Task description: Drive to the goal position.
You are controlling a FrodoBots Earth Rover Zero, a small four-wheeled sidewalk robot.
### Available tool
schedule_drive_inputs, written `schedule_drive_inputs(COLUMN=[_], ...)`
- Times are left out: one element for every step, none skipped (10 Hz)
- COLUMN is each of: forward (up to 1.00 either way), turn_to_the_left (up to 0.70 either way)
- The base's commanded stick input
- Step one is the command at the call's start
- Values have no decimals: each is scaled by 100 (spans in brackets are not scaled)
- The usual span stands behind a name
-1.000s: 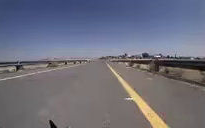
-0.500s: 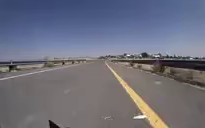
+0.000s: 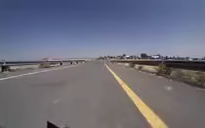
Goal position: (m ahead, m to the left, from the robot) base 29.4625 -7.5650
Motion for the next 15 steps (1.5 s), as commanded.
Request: schedule_drive_inputs(forward=[100, 100, 100, 100, 100, 100, 100, 100, 100, 100, 100, 100, 100, 100, 100], turn_to_the_left=[0, 0, 0, 0, 0, 0, 0, 0, 0, 0, 0, 0, 0, 0, 0])
